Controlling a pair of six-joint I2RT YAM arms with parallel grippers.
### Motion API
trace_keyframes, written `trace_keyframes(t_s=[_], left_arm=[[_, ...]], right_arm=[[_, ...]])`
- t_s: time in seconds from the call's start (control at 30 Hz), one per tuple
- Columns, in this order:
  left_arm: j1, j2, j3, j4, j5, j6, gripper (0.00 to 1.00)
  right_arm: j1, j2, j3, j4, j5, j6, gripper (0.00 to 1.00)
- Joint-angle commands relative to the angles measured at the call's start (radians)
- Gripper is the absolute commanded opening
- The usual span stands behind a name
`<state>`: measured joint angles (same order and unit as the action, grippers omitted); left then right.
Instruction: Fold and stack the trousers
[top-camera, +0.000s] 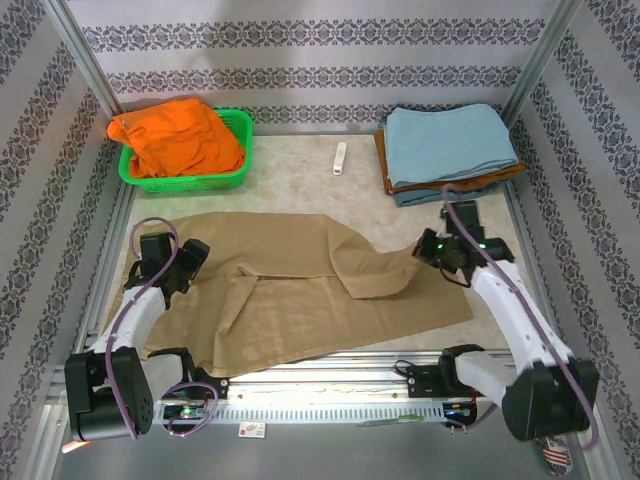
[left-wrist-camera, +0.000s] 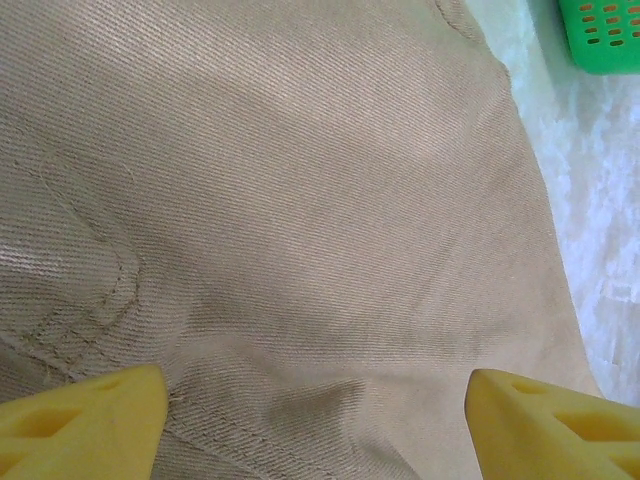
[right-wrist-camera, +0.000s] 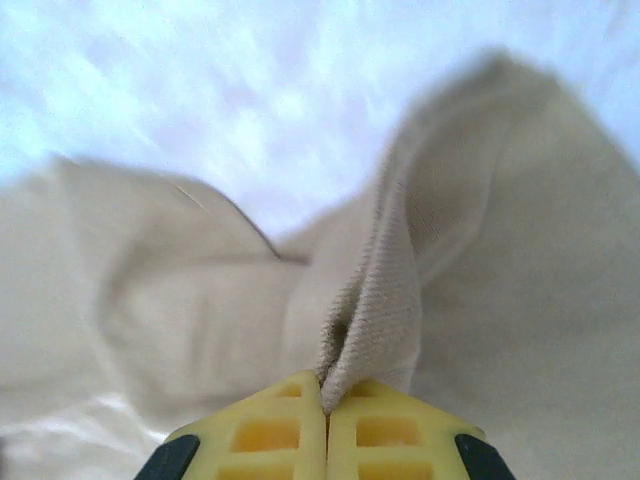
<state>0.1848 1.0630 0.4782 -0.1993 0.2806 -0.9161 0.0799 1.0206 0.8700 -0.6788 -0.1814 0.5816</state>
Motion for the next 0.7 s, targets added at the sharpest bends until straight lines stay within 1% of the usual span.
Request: trace_keyframes(t_s=[0.0, 0.1, 0.23, 0.33, 0.43, 0.5, 0.57, 0.67], left_arm=[[0.007, -0.023, 0.047, -0.041, -0.004, 0.023, 0.79], [0.008, -0.024, 0.056, -0.040, -0.001, 0.020, 0.79], [0.007, -0.023, 0.067, -0.045, 0.003, 0.019, 0.79], [0.007, -0.031, 0.074, -0.056, 0.004, 0.022, 0.79], [0.007, -0.047, 0.076, -0.066, 0.005, 0.023, 0.79], [0.007, -0.053, 0.077, -0.067, 0.006, 0.021, 0.79], [0.007, -0.053, 0.077, -0.067, 0.010, 0.022, 0.79], [0.007, -0.047, 0.071, -0.057, 0.021, 0.014, 0.79]], right_arm=[[-0.084, -0.101, 0.074, -0.043, -0.080, 0.064, 0.00], [-0.139, -0.163, 0.111, -0.032, -0.107, 0.122, 0.00], [-0.146, -0.184, 0.159, -0.032, -0.118, 0.156, 0.00], [-0.146, -0.207, 0.180, -0.044, -0.095, 0.157, 0.00], [-0.150, -0.222, 0.188, -0.056, -0.049, 0.122, 0.00], [-0.153, -0.207, 0.182, -0.051, -0.050, 0.105, 0.00], [-0.149, -0.168, 0.172, -0.027, -0.082, 0.110, 0.00], [-0.100, -0.037, 0.191, 0.023, -0.113, 0.103, 0.00]])
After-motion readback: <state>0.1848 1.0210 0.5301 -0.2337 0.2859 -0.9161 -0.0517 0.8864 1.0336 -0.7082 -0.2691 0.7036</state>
